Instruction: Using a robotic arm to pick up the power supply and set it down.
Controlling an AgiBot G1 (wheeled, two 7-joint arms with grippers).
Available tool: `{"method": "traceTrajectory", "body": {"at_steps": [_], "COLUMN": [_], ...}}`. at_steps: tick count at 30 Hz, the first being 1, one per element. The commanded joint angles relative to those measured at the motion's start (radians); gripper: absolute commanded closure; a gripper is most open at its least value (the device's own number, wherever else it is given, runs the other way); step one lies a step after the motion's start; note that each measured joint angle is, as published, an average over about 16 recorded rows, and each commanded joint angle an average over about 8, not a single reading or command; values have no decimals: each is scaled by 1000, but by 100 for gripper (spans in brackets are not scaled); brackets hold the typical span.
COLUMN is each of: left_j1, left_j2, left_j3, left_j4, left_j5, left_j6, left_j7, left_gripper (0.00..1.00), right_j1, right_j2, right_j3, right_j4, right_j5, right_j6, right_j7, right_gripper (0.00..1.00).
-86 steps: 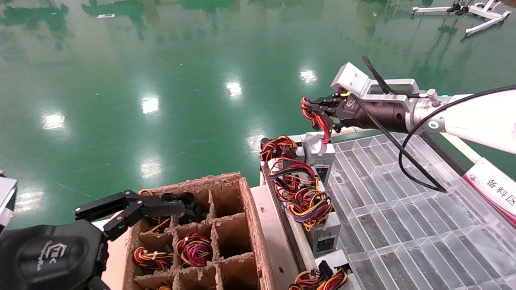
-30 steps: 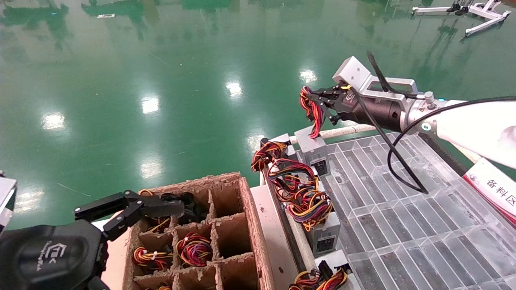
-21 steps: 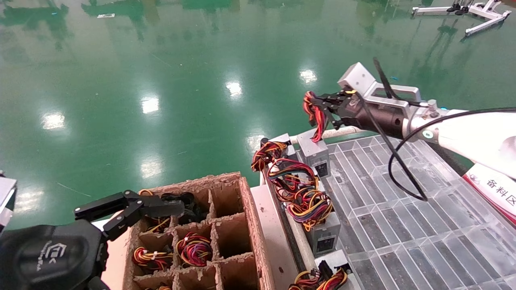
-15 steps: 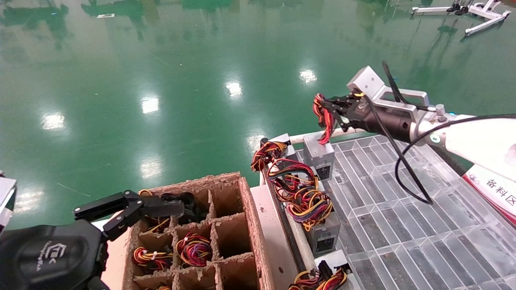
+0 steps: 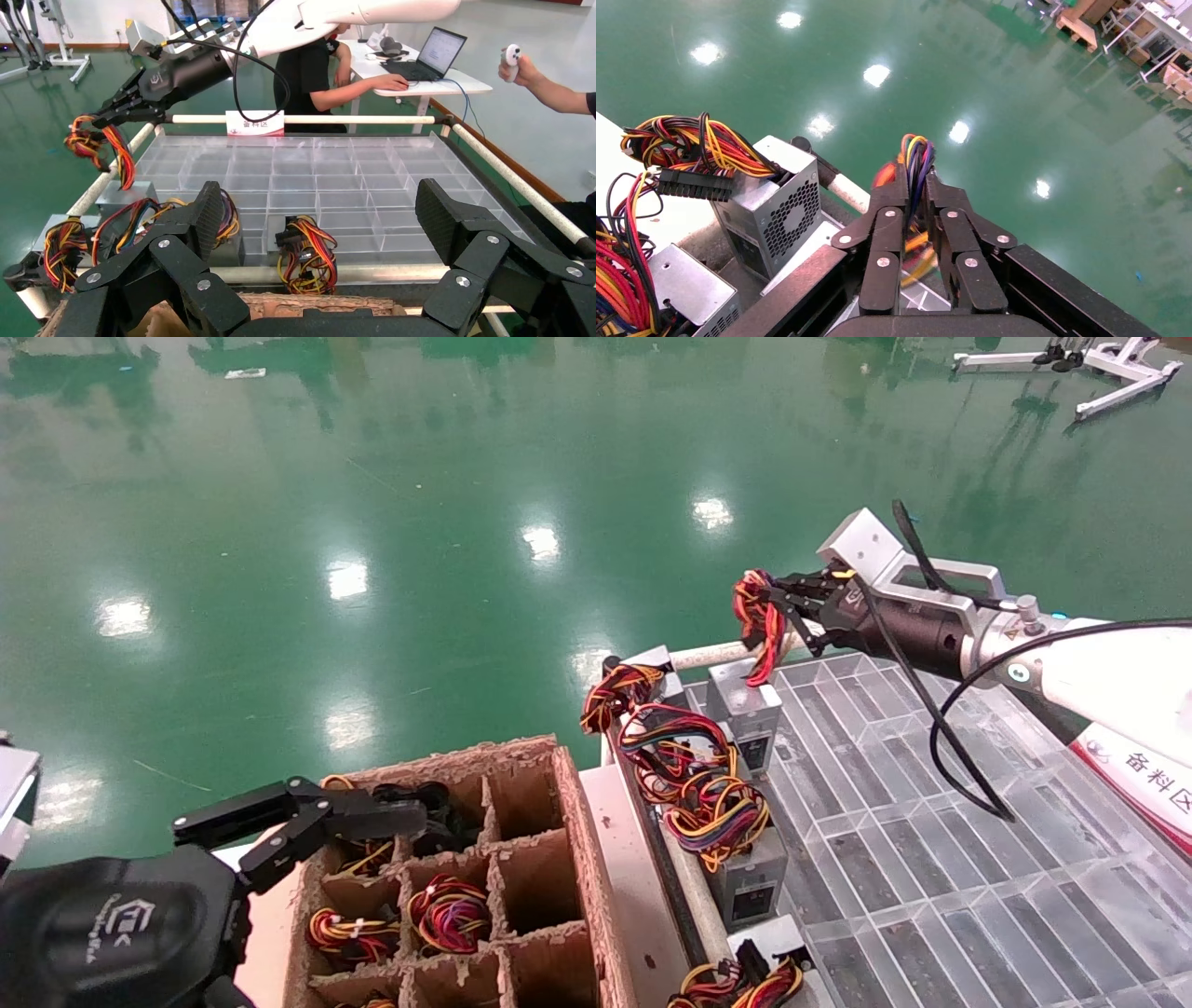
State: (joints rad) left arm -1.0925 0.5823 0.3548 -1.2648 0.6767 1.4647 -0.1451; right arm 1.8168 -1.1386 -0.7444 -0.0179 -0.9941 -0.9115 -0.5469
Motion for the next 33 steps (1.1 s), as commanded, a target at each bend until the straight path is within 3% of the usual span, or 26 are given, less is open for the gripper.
{"method": "traceTrajectory", "body": {"at_steps": [1, 20, 33], "left_j1": [0, 0, 0], "left_j2": [0, 0, 0], "left_j3": [0, 0, 0], "left_j4": [0, 0, 0], "left_j5": [0, 0, 0], "left_j6": [0, 0, 0], "left_j7": [0, 0, 0], "left_gripper": [0, 0, 0], "right_j1": [1, -2, -144], "right_j2": [-1, 2, 103], "right_j3": [0, 4, 92], "right_j4": [0, 14, 261], "right_j5": [0, 1, 52], "right_j6": [-1, -13, -123], "right_j7": [1, 11, 150], "right_gripper": [0, 0, 0]}}
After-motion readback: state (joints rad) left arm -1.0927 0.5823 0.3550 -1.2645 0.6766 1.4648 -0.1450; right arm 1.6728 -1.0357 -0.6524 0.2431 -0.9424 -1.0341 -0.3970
